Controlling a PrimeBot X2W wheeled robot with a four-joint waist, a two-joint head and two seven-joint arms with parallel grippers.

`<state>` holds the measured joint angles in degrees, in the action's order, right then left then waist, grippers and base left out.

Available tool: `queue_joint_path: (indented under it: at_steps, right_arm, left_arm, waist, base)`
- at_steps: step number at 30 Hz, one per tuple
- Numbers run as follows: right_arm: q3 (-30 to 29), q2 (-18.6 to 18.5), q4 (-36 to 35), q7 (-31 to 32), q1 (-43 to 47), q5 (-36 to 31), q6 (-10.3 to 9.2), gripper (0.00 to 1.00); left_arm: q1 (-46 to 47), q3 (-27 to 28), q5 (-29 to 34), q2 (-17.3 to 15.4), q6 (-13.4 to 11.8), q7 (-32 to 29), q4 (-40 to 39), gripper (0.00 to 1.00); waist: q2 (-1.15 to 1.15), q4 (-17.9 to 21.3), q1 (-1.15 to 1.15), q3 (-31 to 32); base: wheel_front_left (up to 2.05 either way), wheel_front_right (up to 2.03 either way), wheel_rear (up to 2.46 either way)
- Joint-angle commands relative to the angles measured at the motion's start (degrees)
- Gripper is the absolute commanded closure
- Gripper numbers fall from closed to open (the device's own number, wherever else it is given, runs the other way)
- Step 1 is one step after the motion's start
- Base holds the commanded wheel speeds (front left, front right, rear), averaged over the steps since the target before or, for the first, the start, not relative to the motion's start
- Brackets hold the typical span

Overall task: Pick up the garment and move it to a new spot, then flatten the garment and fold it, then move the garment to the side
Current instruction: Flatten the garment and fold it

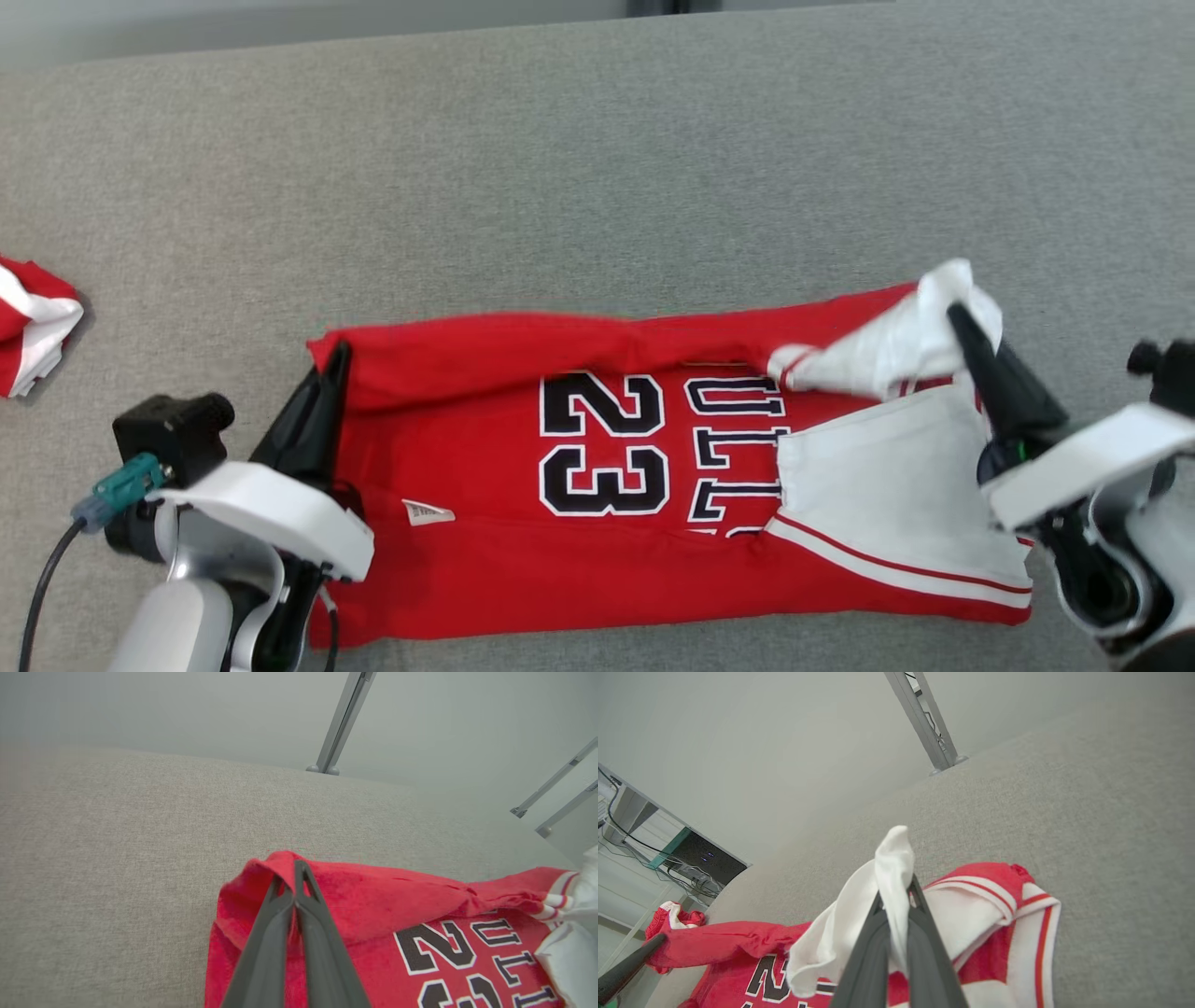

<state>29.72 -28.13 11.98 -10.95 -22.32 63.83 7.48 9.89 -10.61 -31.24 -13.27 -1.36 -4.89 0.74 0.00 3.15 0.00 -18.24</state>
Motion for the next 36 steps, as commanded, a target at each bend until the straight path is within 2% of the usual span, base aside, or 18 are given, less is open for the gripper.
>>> queue_joint_path:
  at_steps: [1,12,13,14,15,16,20,25,26,32,36]
  right_arm:
    - [-0.1,0.0,-0.4,-0.6,1.2,0.4,0.03,1.00]
    - [0.9,2.4,1.2,-3.4,8.9,3.8,0.03,1.00]
    - [1.2,2.7,1.5,-3.4,9.3,3.8,0.02,1.00]
    - [1.3,3.0,1.9,-3.6,9.6,3.6,0.03,0.83]
    - [1.4,3.3,2.2,-3.7,9.9,3.4,0.03,0.73]
    - [1.3,3.5,2.4,-3.9,10.2,2.9,0.03,0.00]
    - [0.5,4.5,4.9,-4.2,11.6,-2.1,0.03,0.00]
    - [-5.7,7.5,4.7,-4.3,14.0,-12.1,0.03,0.00]
    - [-5.7,7.5,4.7,-4.3,14.0,-12.1,0.03,0.00]
    - [-17.0,12.6,-0.9,-4.3,17.7,-25.6,0.03,0.00]
    - [-23.6,16.5,-5.5,-4.3,19.4,-34.3,0.03,0.00]
  left_arm:
    - [-0.9,0.4,-0.3,-0.4,-0.3,-0.1,-0.4,1.00]
    - [-7.1,2.0,-3.8,0.1,-1.8,-1.8,0.0,1.00]
    - [-7.4,2.1,-4.1,0.3,-1.8,-1.7,0.5,0.75]
    - [-7.8,2.1,-4.3,0.4,-1.8,-1.5,1.0,0.38]
    - [-8.1,2.1,-4.5,0.5,-1.8,-1.1,1.6,0.00]
    - [-8.4,2.1,-4.6,0.7,-1.9,-0.9,2.2,0.00]
    - [-9.2,1.9,-3.2,1.5,-2.4,1.9,4.0,0.00]
    - [-9.8,2.2,-1.0,3.1,-3.7,8.6,4.4,0.00]
    - [-9.8,2.2,-1.0,3.1,-3.7,8.6,4.4,0.00]
    - [-11.0,2.3,2.3,4.7,-5.3,16.9,3.5,0.00]
    - [-10.3,3.3,6.1,5.1,-7.2,19.3,2.4,0.00]
  waist:
    - [0.00,0.5,0.00,0.4]
    - [0.00,1.5,0.00,0.0]
    - [0.00,1.5,0.00,0.0]
    - [0.00,1.5,0.00,0.0]
    - [0.00,1.4,0.00,0.1]
    - [0.00,1.3,0.00,0.2]
    - [0.00,0.9,0.00,0.9]
    - [0.00,0.8,0.00,2.7]
    - [0.00,0.8,0.00,2.7]
    - [0.00,0.9,0.00,5.5]
    - [0.00,1.0,0.00,7.1]
  base:
    - [0.00,0.00,0.00]
    - [0.00,0.00,0.00]
    - [0.00,0.00,0.00]
    - [0.00,0.00,0.00]
    - [0.00,0.00,0.00]
    - [0.00,0.00,0.00]
    - [0.00,0.00,0.00]
    - [0.00,0.00,0.00]
    - [0.00,0.00,0.00]
    - [0.00,0.00,0.00]
    - [0.00,0.00,0.00]
